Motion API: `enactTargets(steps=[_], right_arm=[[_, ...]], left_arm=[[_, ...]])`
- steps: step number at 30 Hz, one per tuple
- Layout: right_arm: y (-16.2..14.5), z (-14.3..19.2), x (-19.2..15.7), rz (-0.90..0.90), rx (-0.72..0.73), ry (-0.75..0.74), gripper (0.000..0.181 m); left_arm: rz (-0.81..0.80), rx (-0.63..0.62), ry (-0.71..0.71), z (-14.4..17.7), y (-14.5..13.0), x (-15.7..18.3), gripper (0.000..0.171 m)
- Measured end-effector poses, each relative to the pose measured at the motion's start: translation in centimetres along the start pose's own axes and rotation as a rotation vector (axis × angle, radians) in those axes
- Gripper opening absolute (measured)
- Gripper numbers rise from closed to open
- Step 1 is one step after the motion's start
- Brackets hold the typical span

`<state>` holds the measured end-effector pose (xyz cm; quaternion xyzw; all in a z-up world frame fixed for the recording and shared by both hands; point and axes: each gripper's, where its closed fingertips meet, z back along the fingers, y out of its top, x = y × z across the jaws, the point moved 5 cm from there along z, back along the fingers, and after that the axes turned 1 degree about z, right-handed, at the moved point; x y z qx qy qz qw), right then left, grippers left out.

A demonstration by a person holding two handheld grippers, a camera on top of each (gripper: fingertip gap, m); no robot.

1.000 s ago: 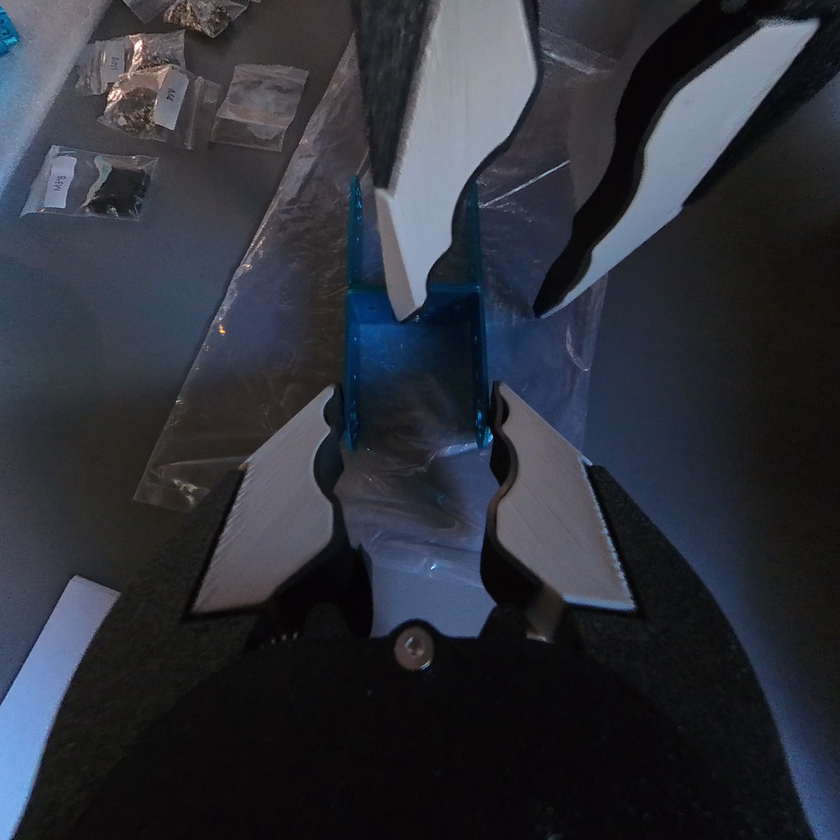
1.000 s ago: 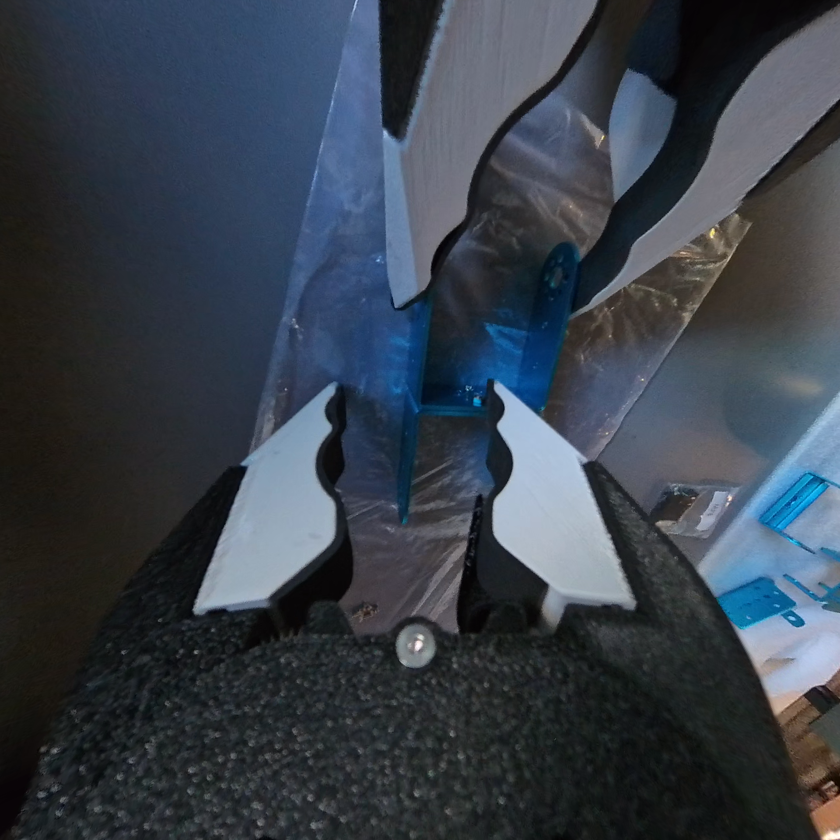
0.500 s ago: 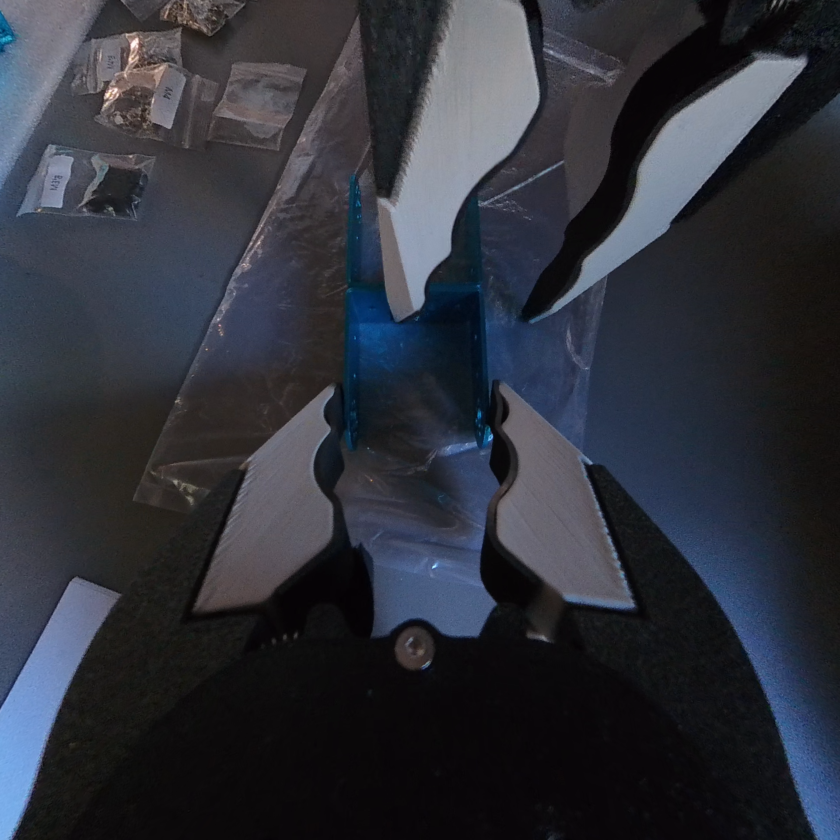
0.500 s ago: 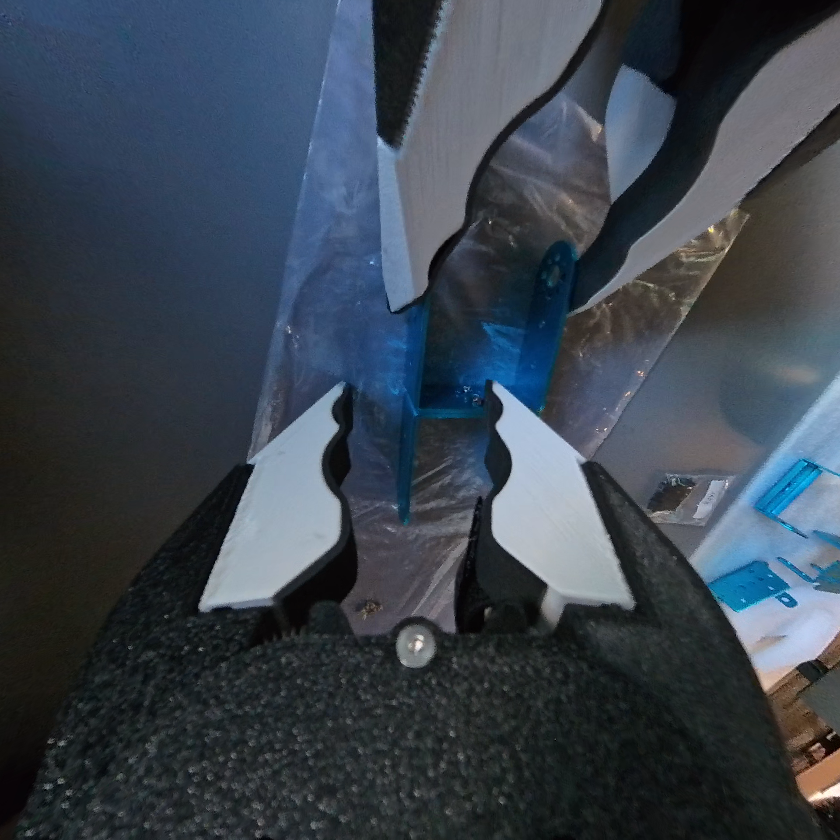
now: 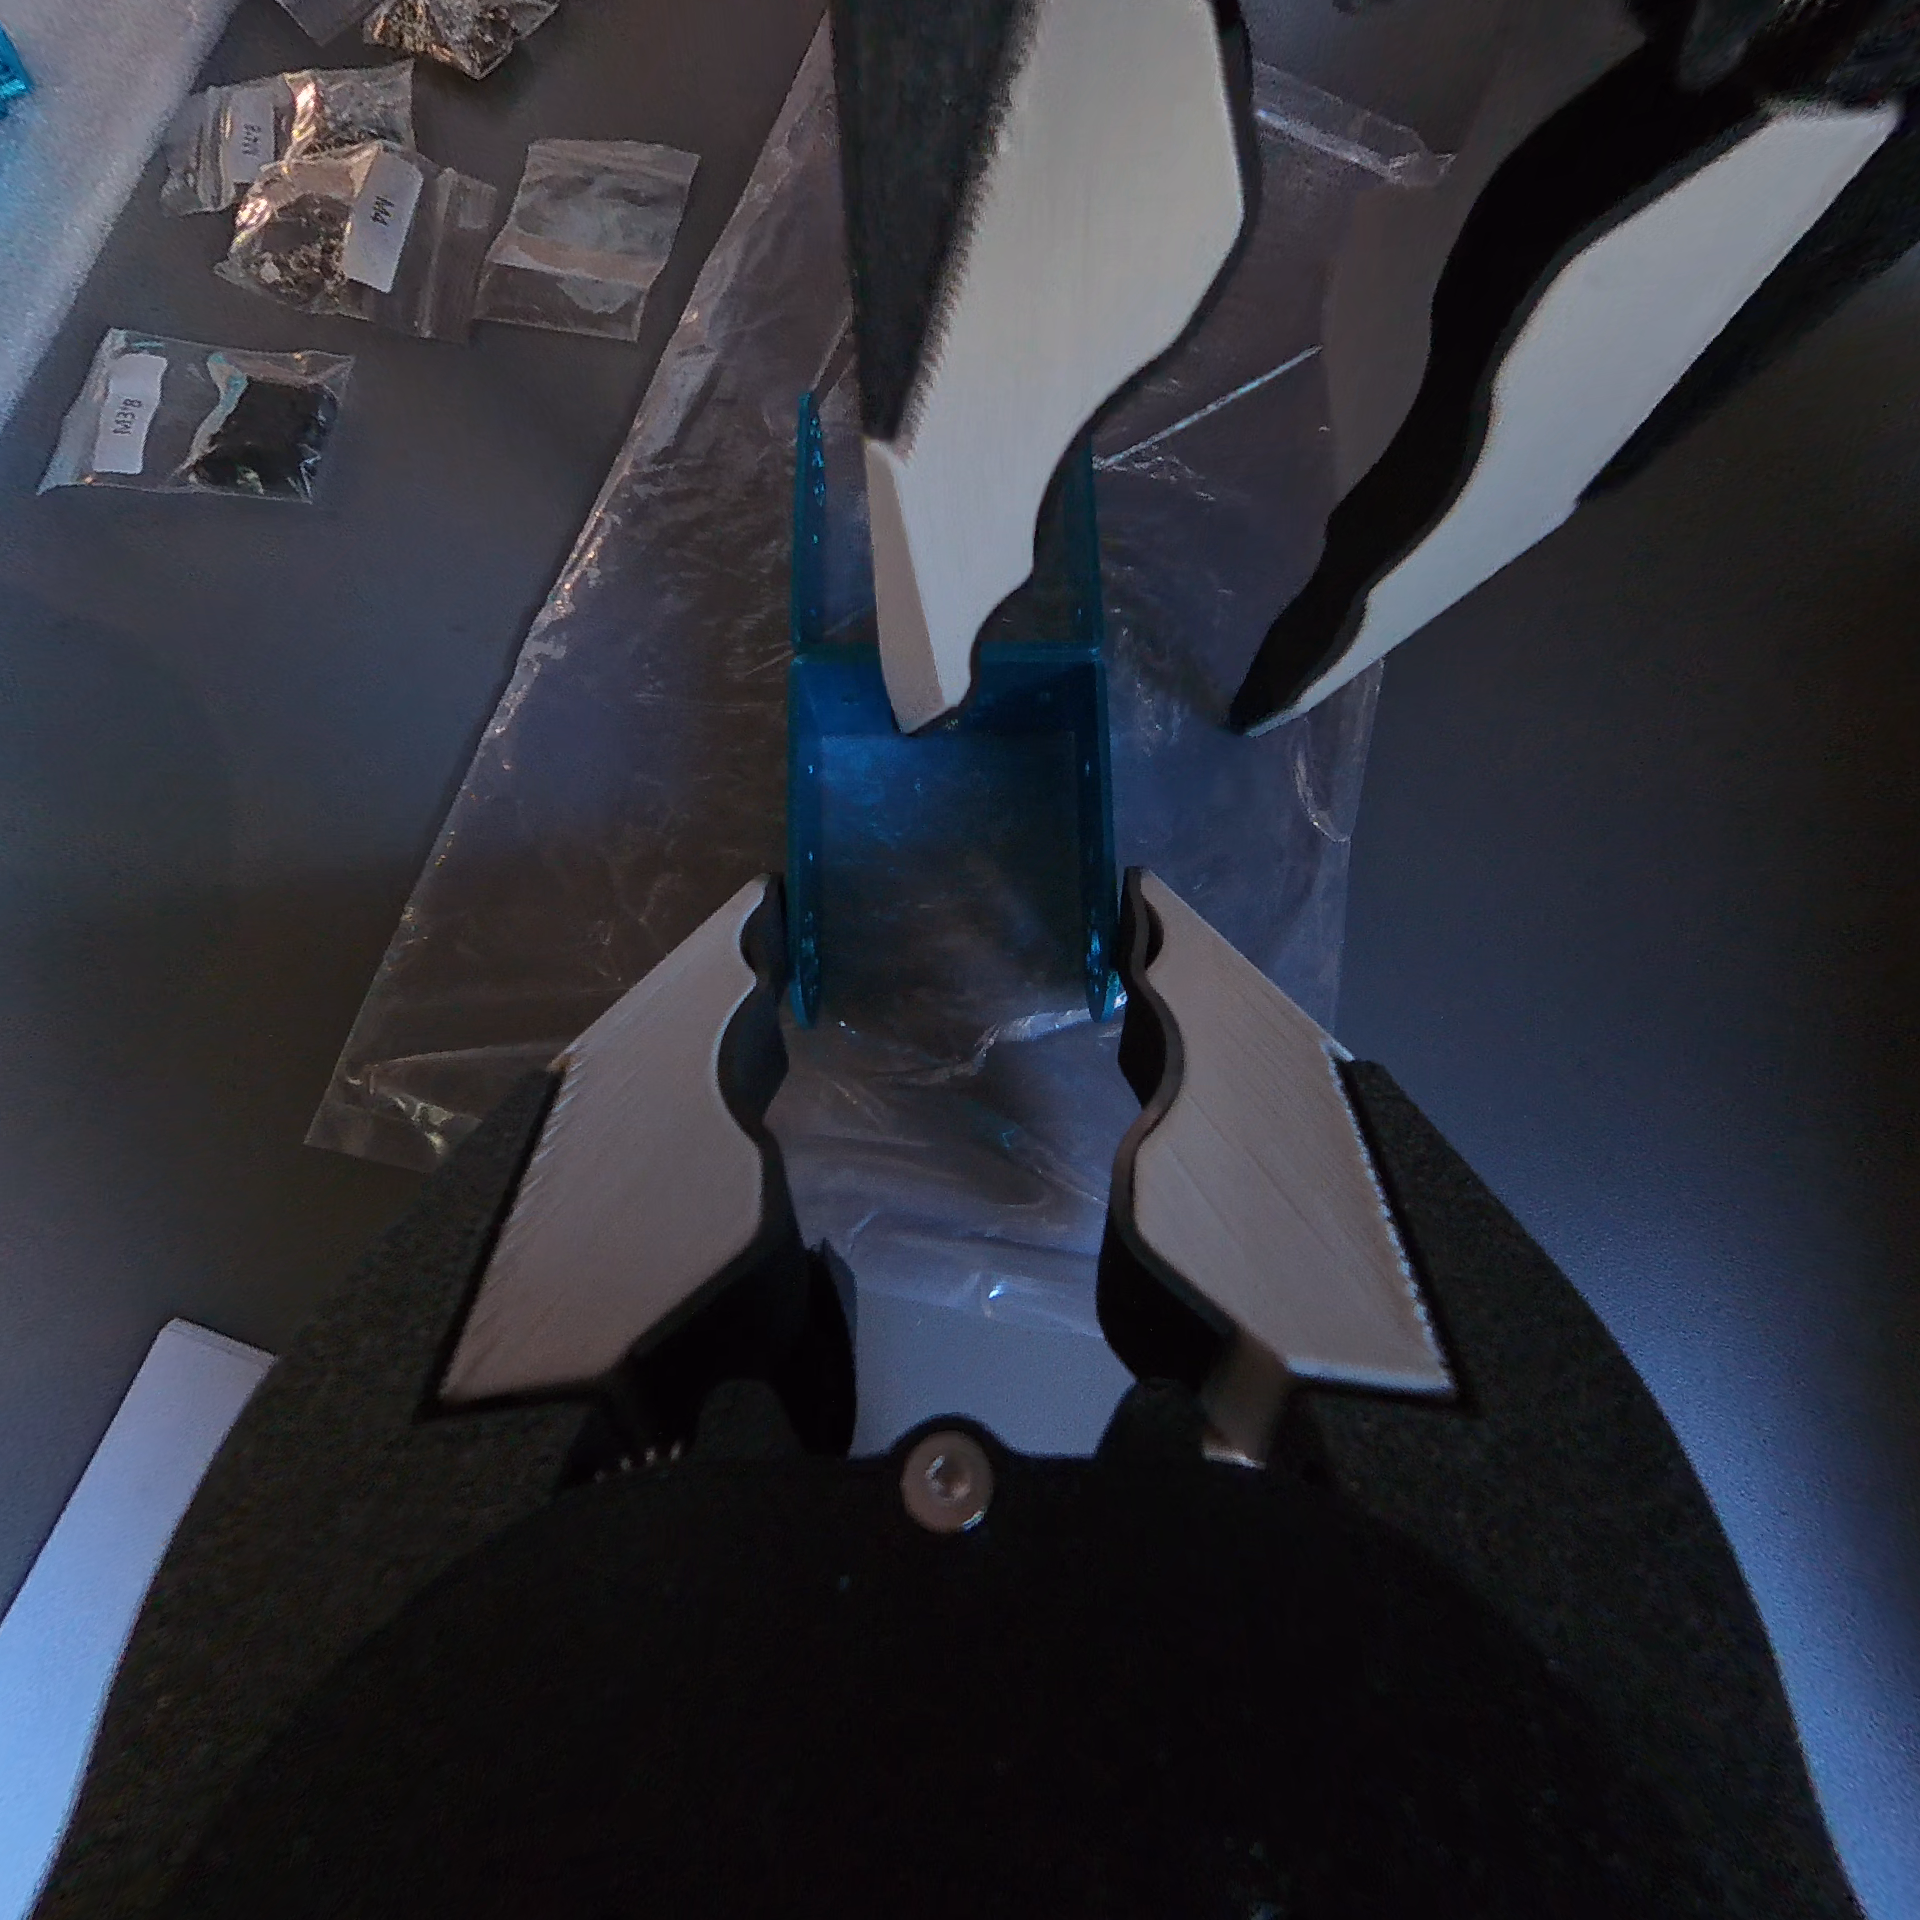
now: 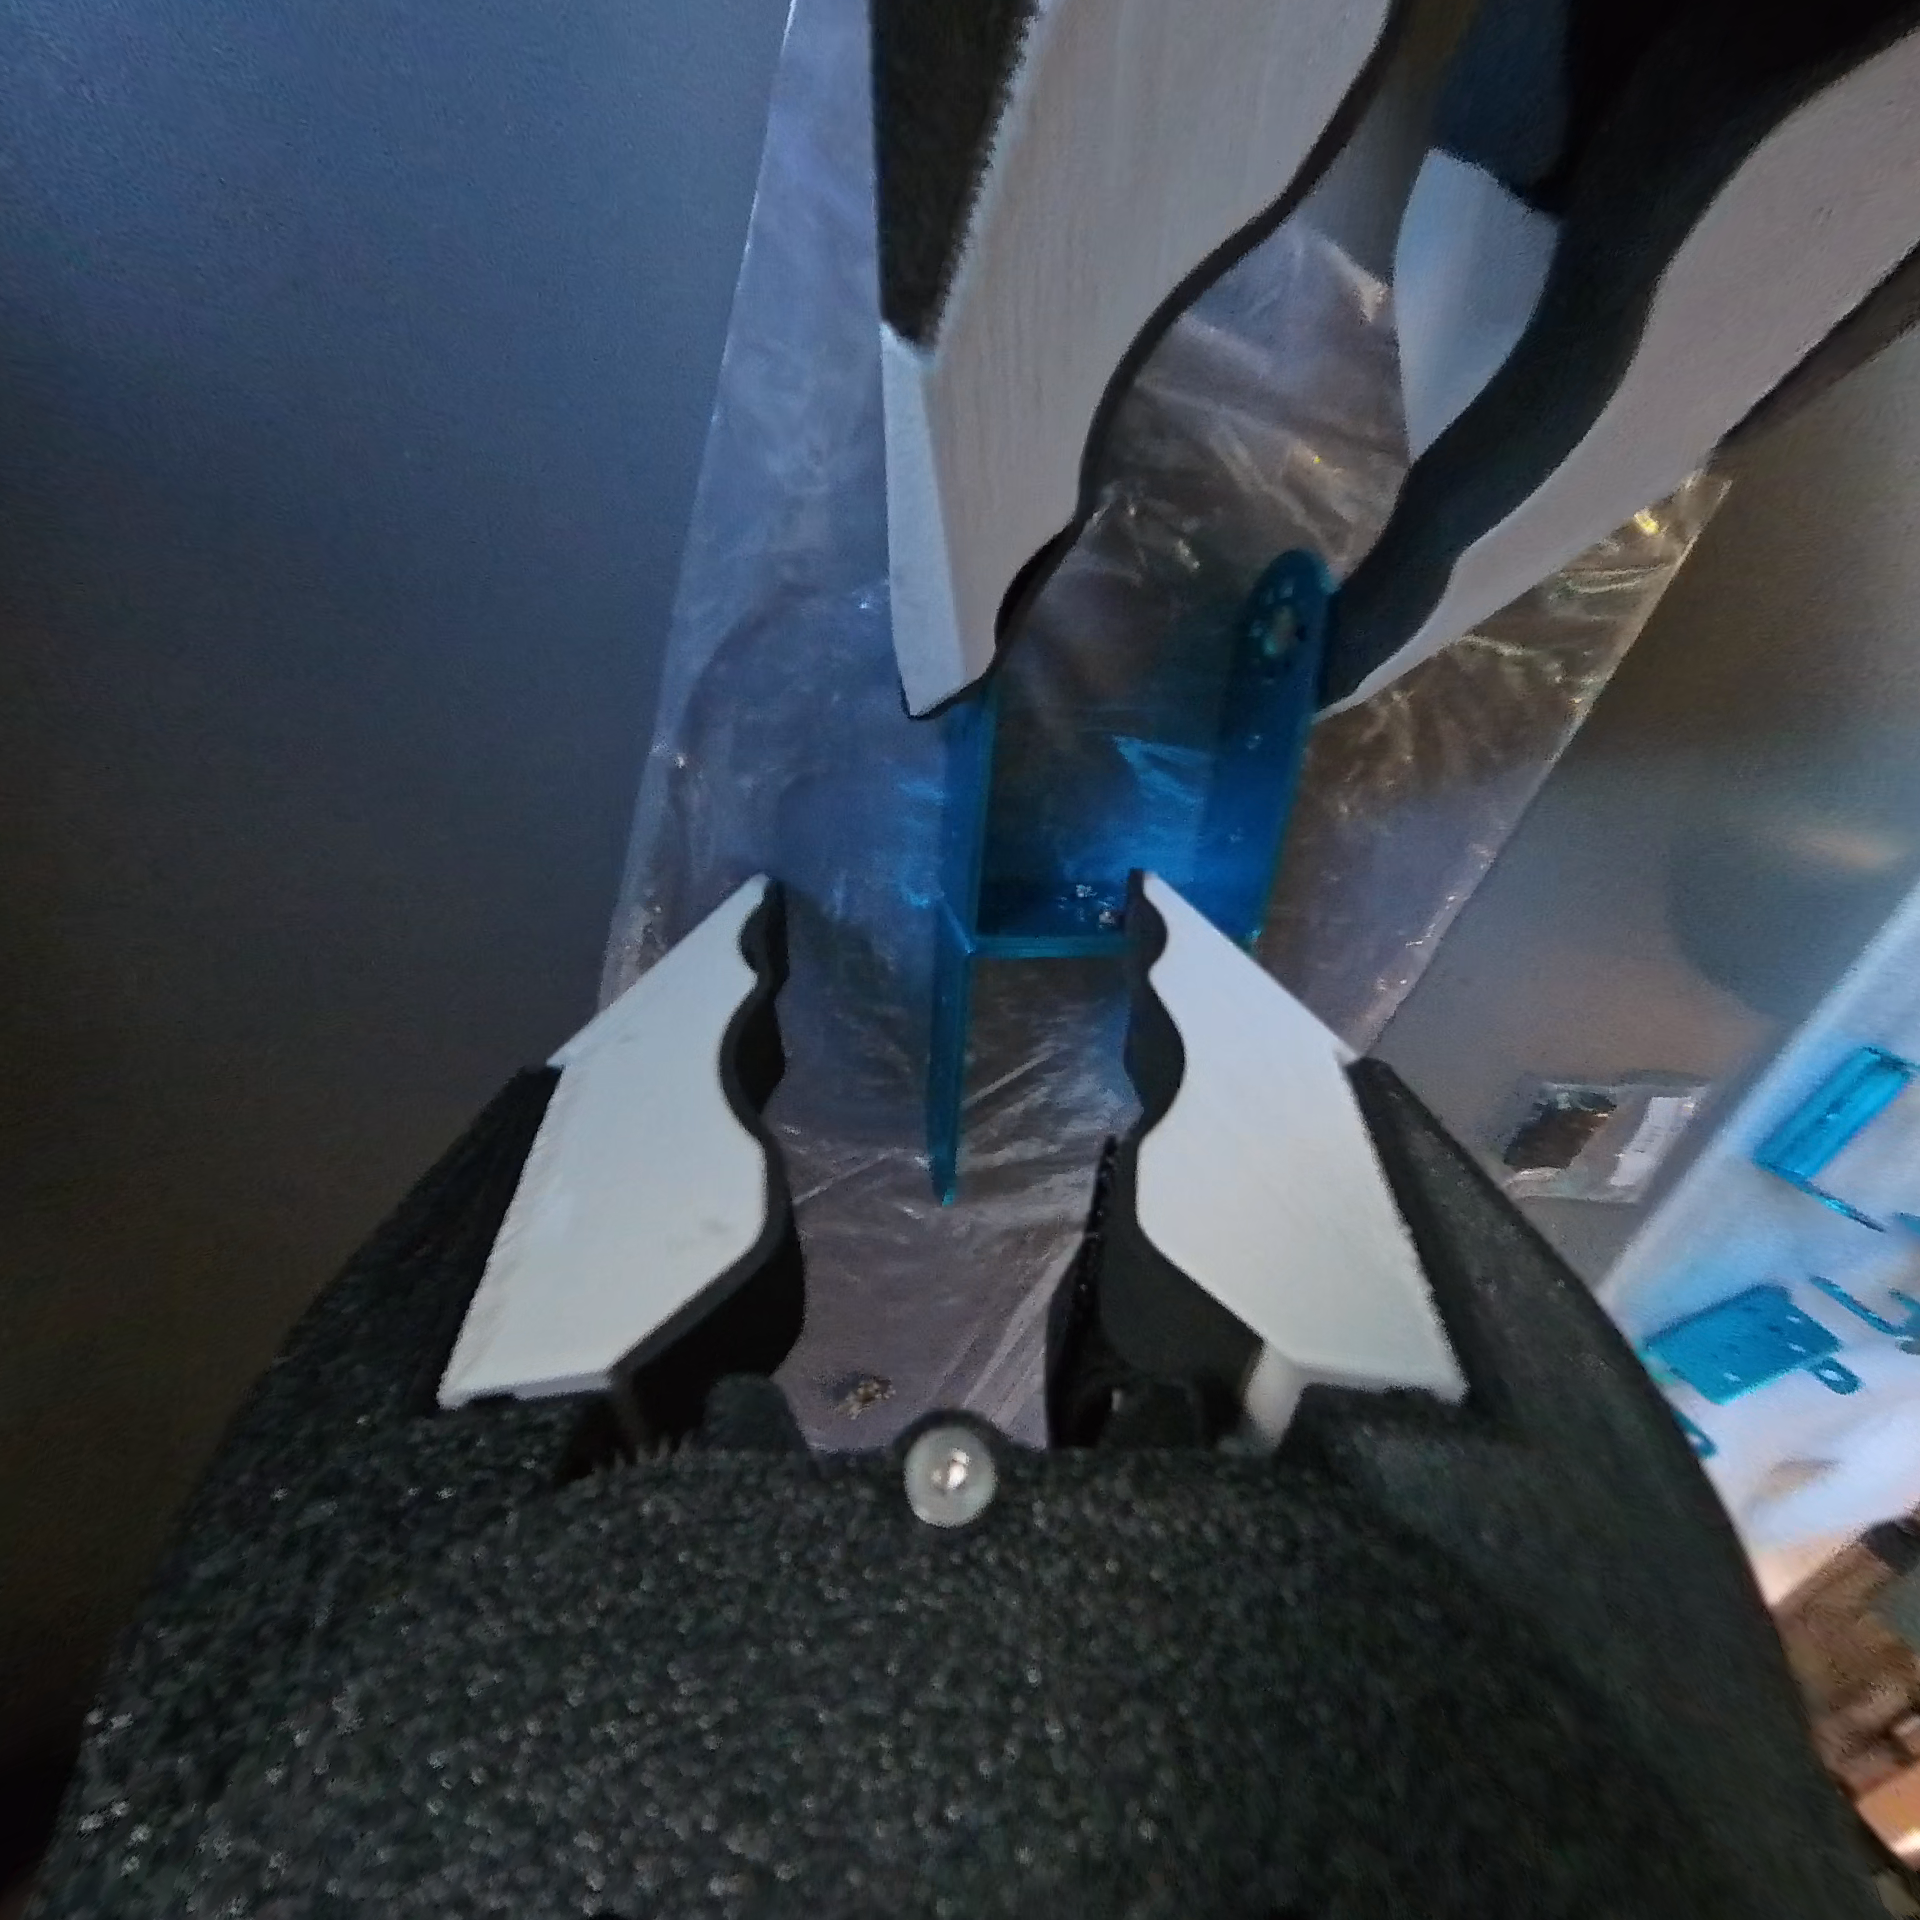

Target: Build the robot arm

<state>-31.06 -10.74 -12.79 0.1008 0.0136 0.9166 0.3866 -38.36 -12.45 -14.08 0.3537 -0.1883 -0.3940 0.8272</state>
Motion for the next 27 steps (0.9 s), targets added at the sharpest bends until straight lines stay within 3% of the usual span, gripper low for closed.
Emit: enactTargets(steps=[4,6,13,17,20,26,27], right_arm=[[0.0,1.0,-0.4,0.011,-0.001,-0.016,0.067],[0.4,2.0,-0.6,0.043,0.029,-0.054,0.053],[0.3,0.7,0.1,0.013,0.006,-0.058,0.067],[0.0,0.1,0.4,0.004,-0.013,-0.049,0.055],[-0.1,0.5,0.9,0.088,-0.030,-0.173,0.032],[-0.1,0.8,0.5,0.107,-0.003,-0.253,0.031],[0.0,1.0,0.3,0.106,0.014,-0.252,0.024]], left_arm=[[0.002,-0.001,-0.001,0.0,0.0,0.0,0.064],[0.000,-0.003,0.001,0.0,-0.1,0.0,0.064],[-0.001,-0.003,0.003,0.0,0.0,0.0,0.064],[0.000,-0.002,0.002,0.0,0.0,0.0,0.064],[0.004,-0.003,0.002,0.0,0.0,0.0,0.064],[0.008,-0.007,0.003,0.0,0.0,0.0,0.064],[0.006,-0.009,0.005,0.0,0.0,-0.1,0.064]])
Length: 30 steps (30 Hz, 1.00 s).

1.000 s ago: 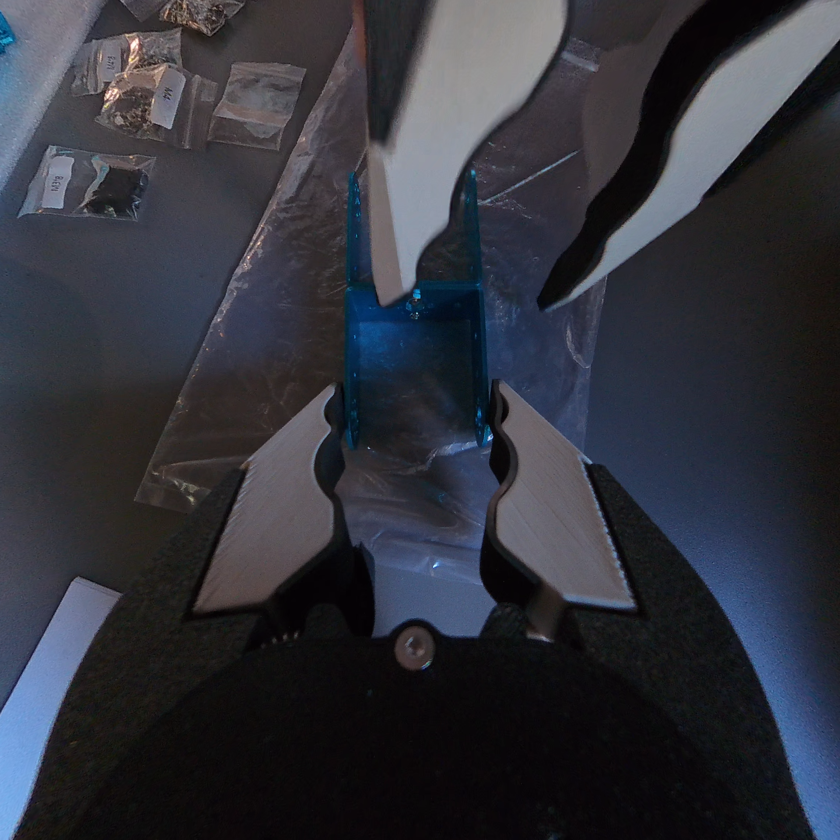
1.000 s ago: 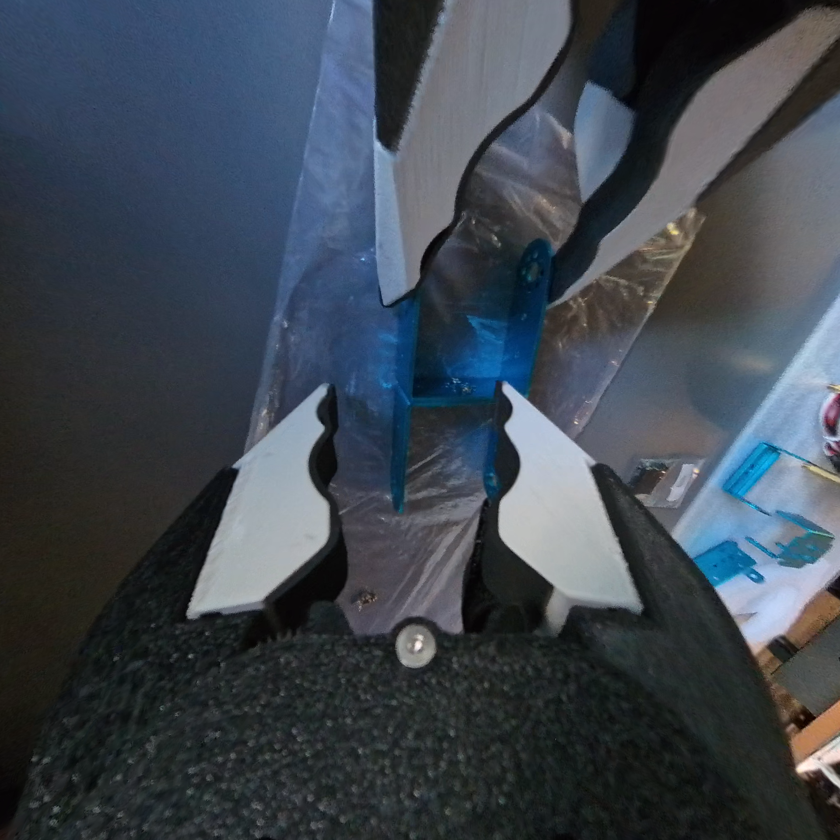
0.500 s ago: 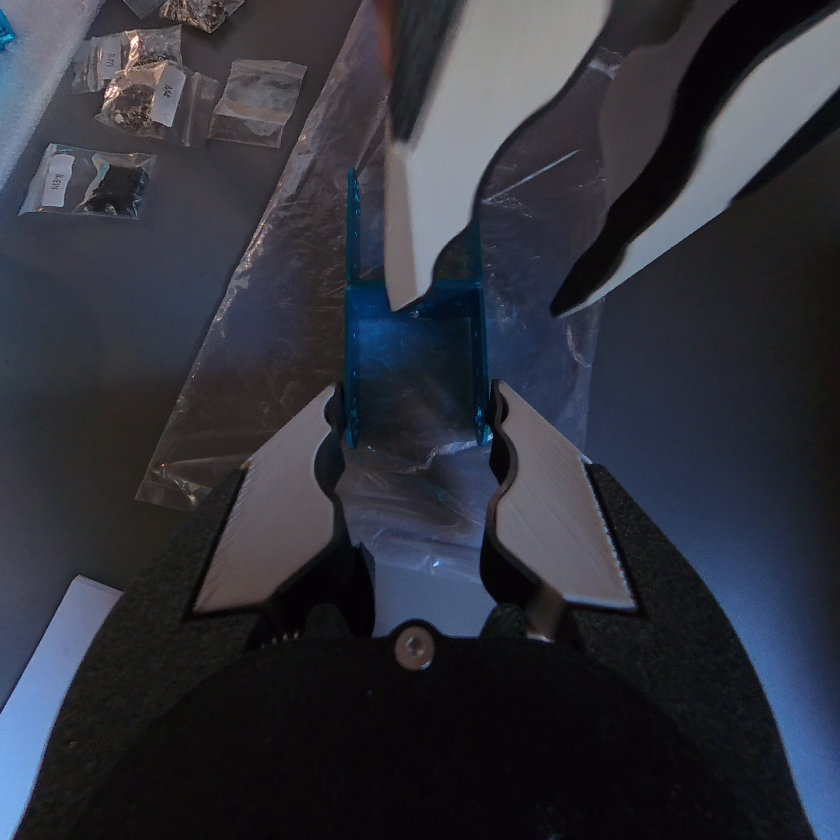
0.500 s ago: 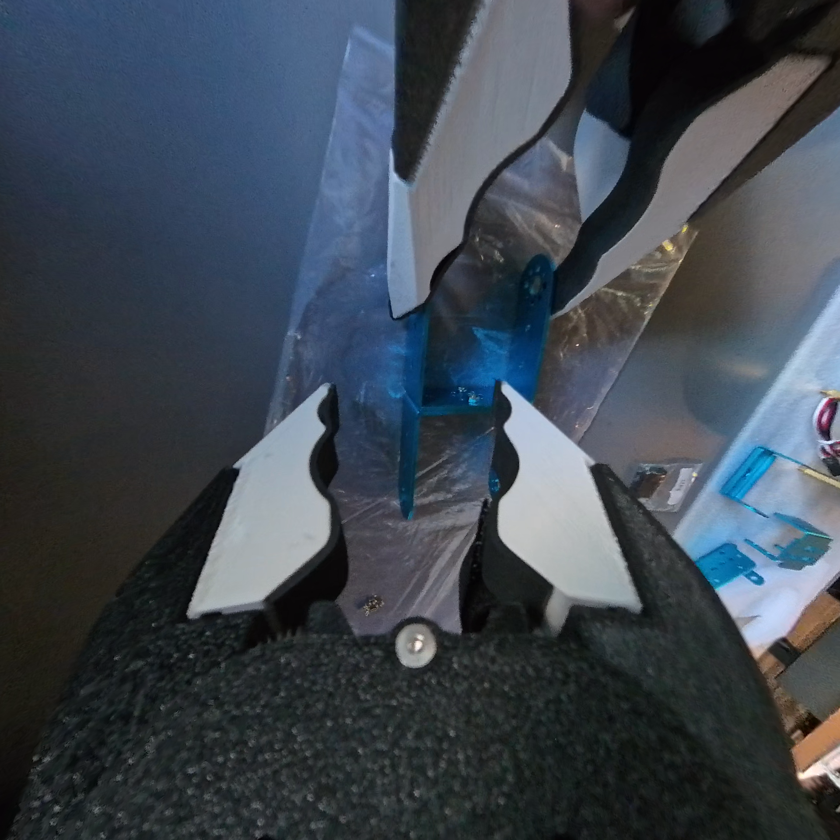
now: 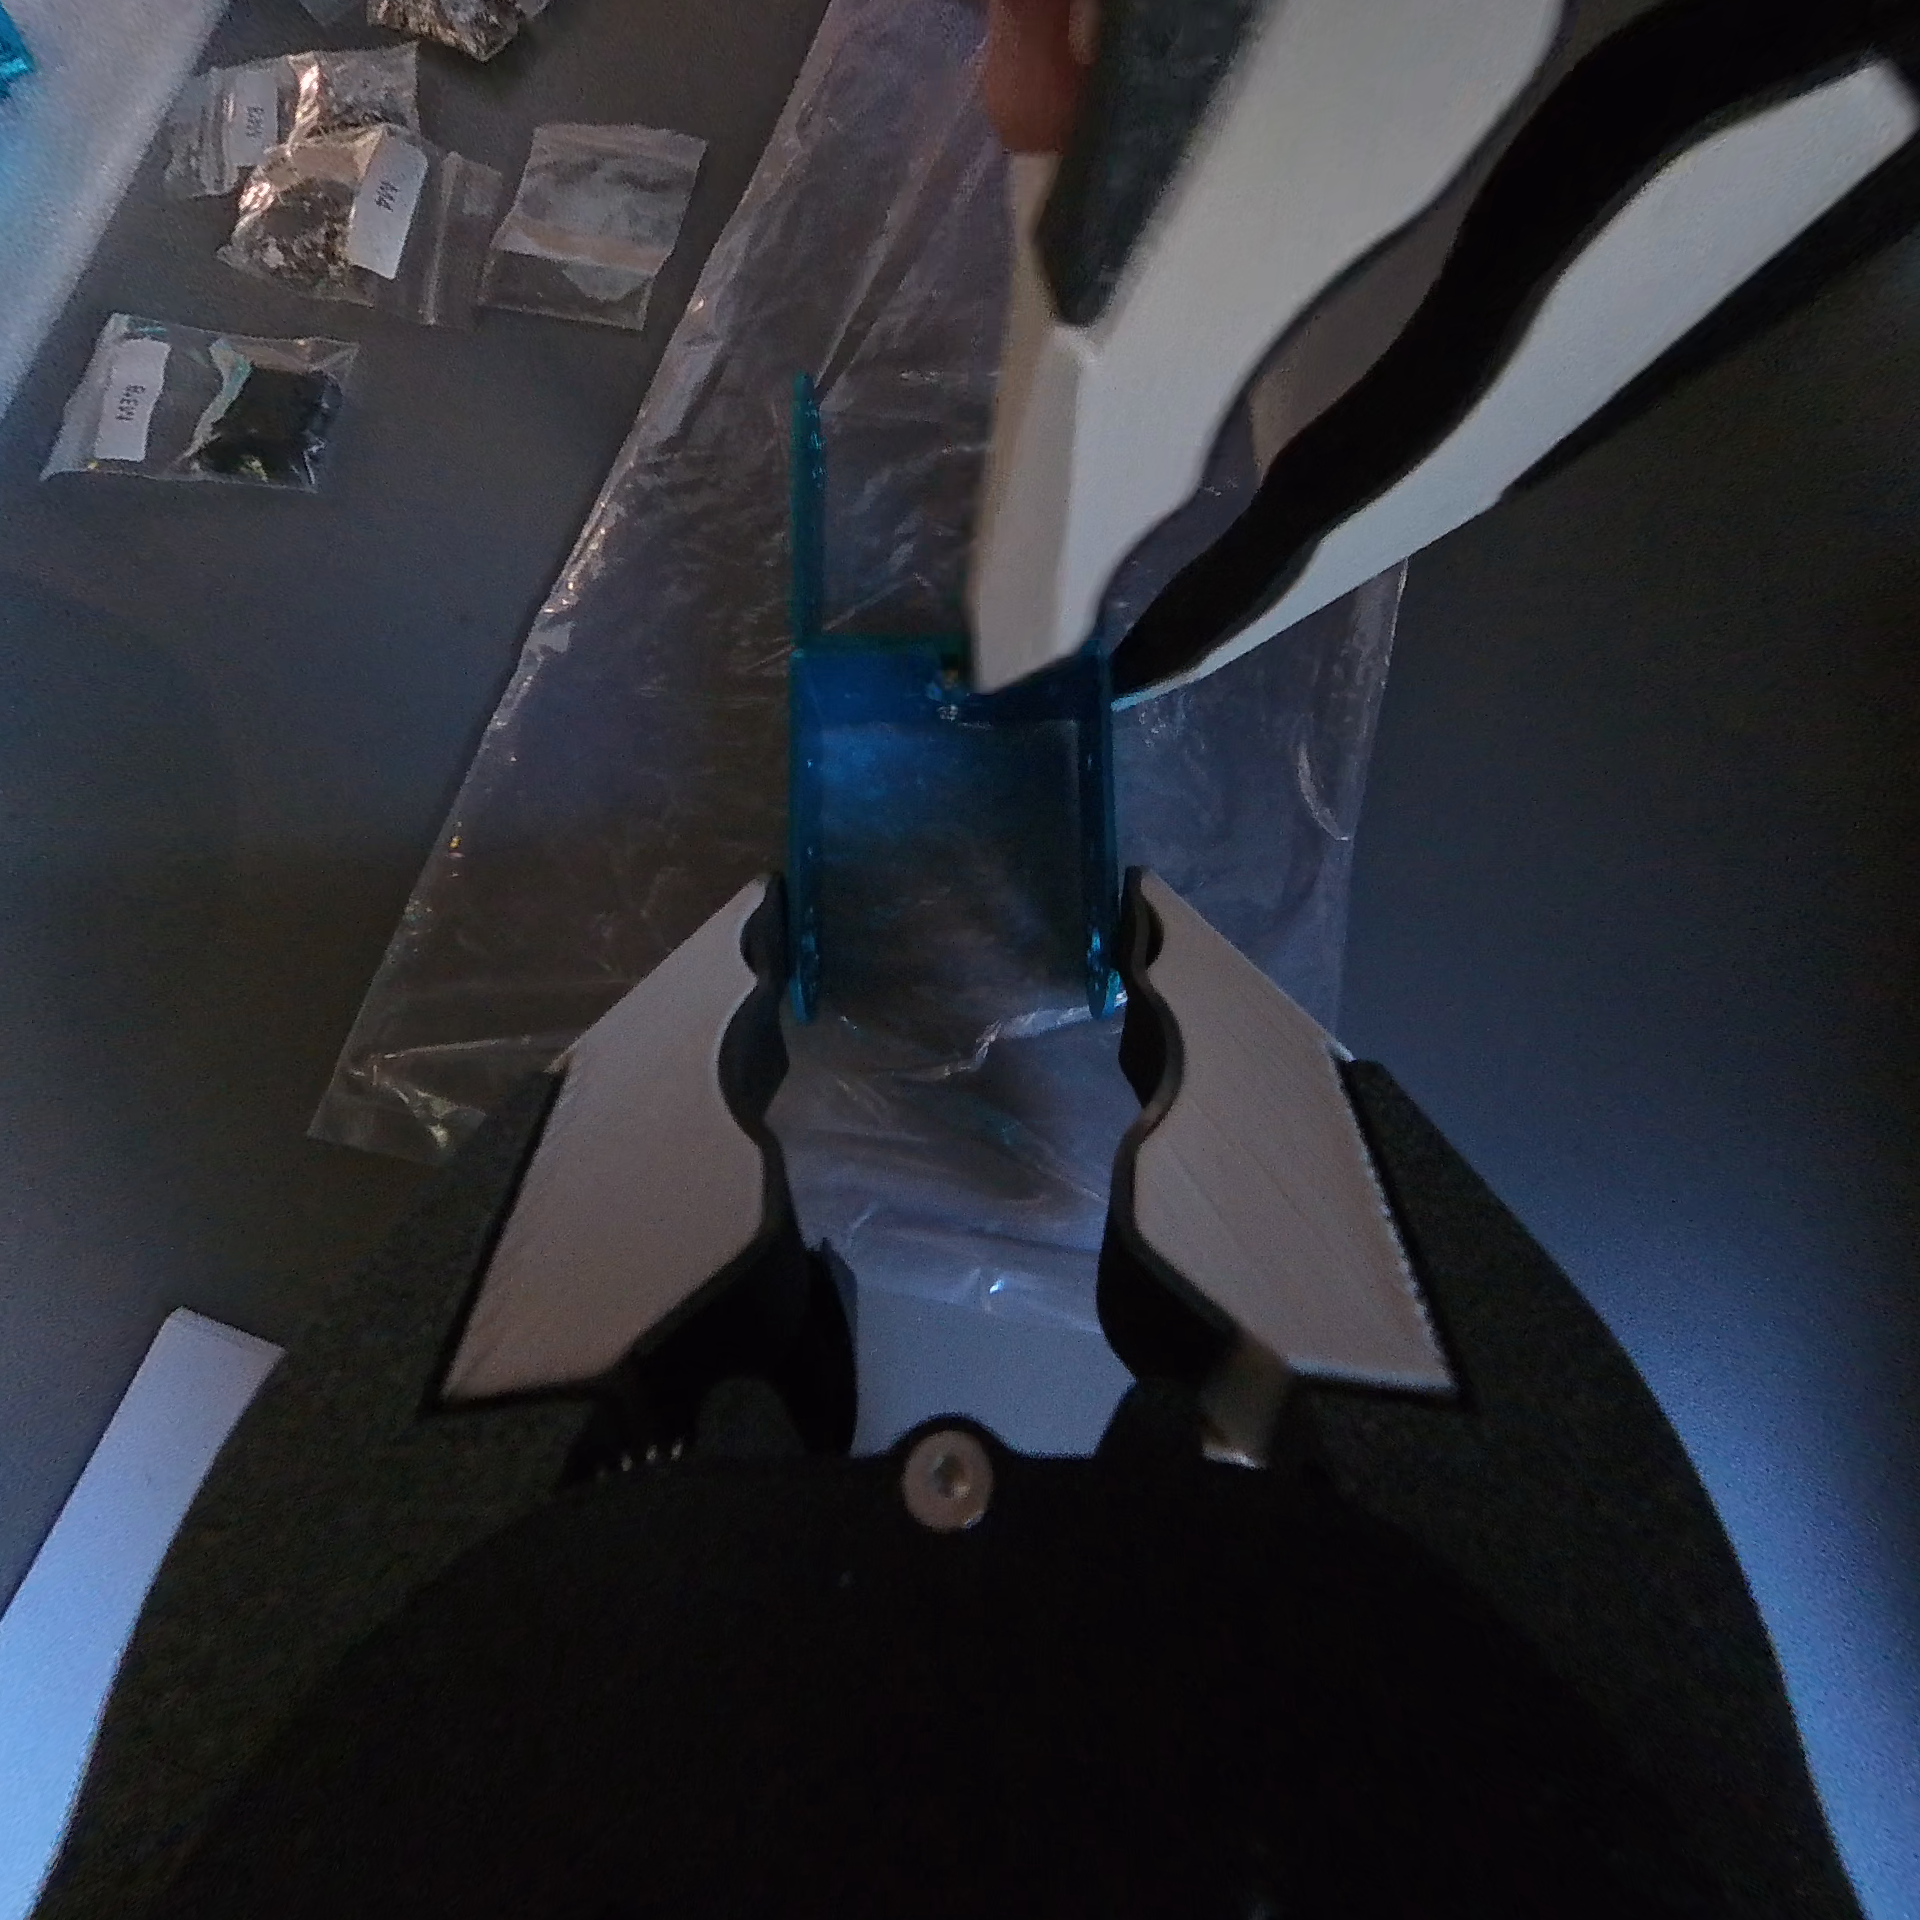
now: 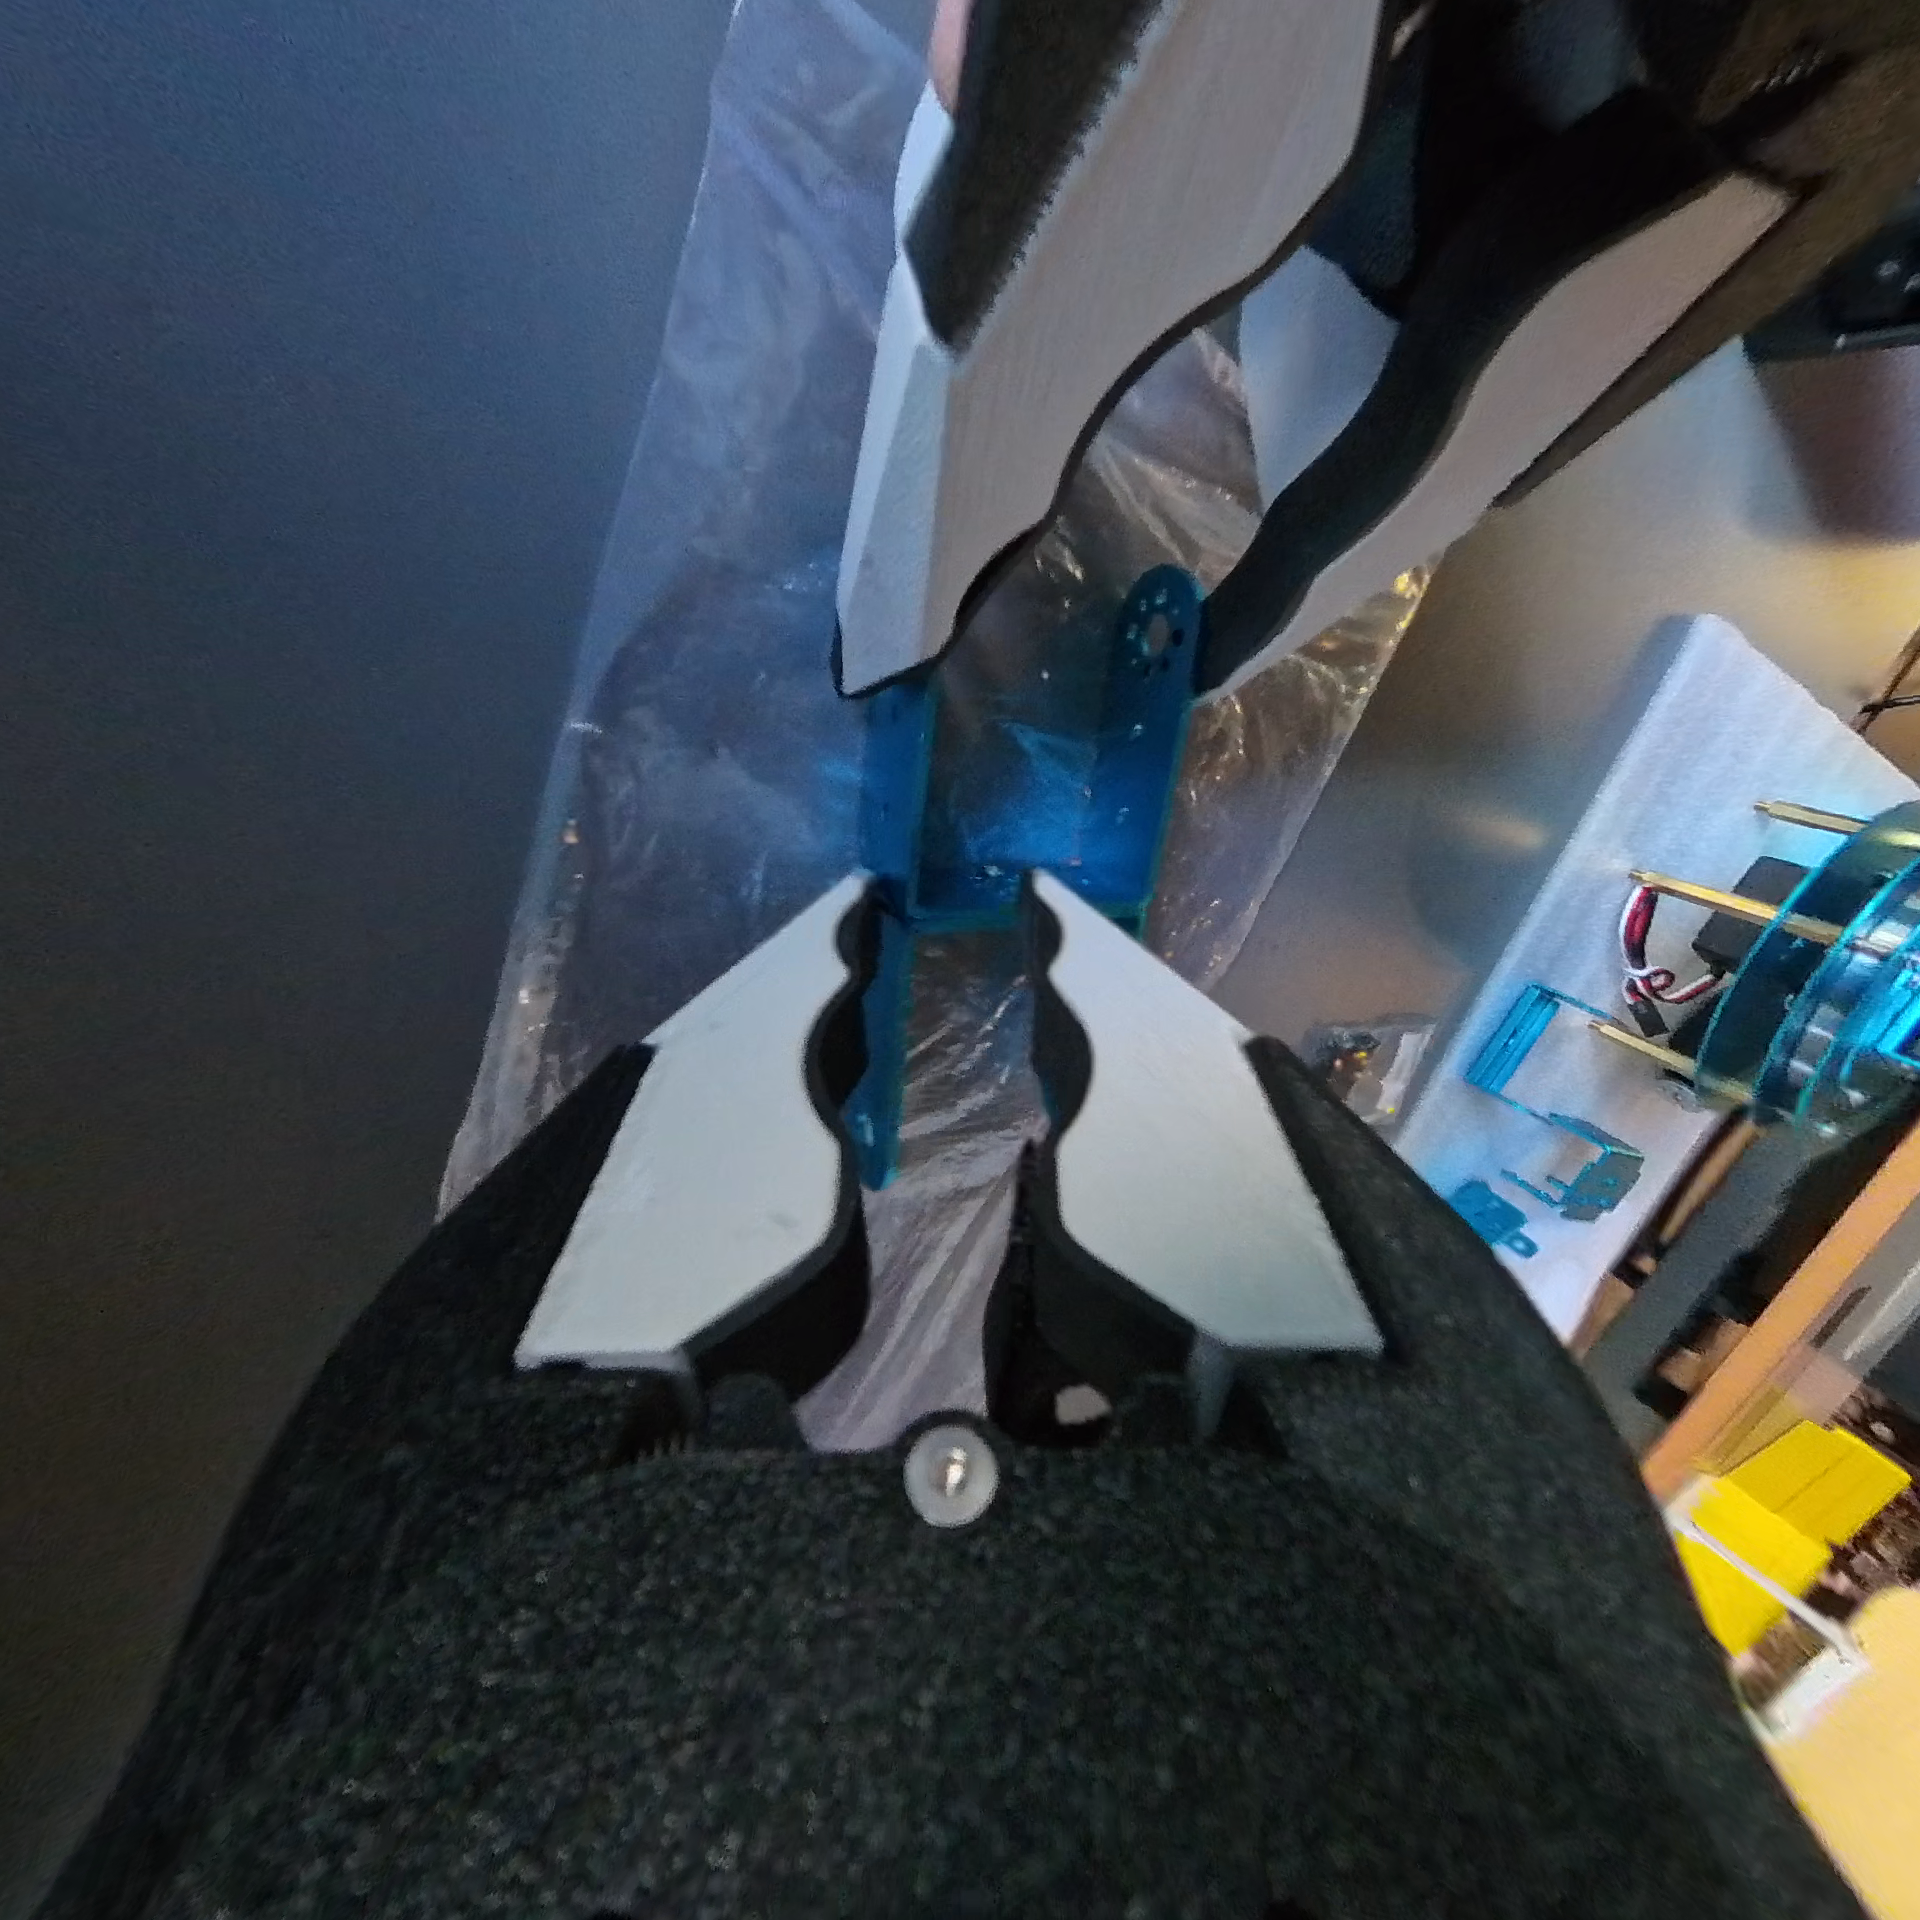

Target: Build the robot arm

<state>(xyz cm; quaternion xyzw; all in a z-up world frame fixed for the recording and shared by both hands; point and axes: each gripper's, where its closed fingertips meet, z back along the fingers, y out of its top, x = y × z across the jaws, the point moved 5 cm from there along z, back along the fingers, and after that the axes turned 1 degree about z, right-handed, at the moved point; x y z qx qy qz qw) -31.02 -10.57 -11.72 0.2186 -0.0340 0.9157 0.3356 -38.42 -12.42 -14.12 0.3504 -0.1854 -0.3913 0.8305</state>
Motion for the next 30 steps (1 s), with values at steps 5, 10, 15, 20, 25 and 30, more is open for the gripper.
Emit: enactTargets(steps=[5,10,15,20,25,30], right_arm=[[0.3,0.5,0.3,-0.003,0.046,-0.054,0.044],[0.0,-0.9,-0.4,-0.044,0.016,0.065,0.036],[0.4,0.4,-0.5,-0.001,0.023,0.012,0.032],[-0.1,-0.5,0.1,-0.038,-0.024,0.012,0.059],[-0.1,-0.9,0.0,-0.117,-0.019,0.081,0.050],[-0.1,-1.0,0.1,-0.058,-0.050,0.009,0.036]], left_arm=[[-0.002,0.001,0.002,0.0,0.1,0.0,0.064],[-0.001,0.002,0.004,0.0,0.1,-0.1,0.064],[-0.004,-0.005,0.012,0.0,0.1,-0.1,0.064],[-0.003,0.002,0.005,0.0,0.1,-0.1,0.064],[0.000,0.003,0.005,0.0,0.1,-0.1,0.064],[0.001,-0.002,0.009,0.0,0.1,-0.1,0.064]])
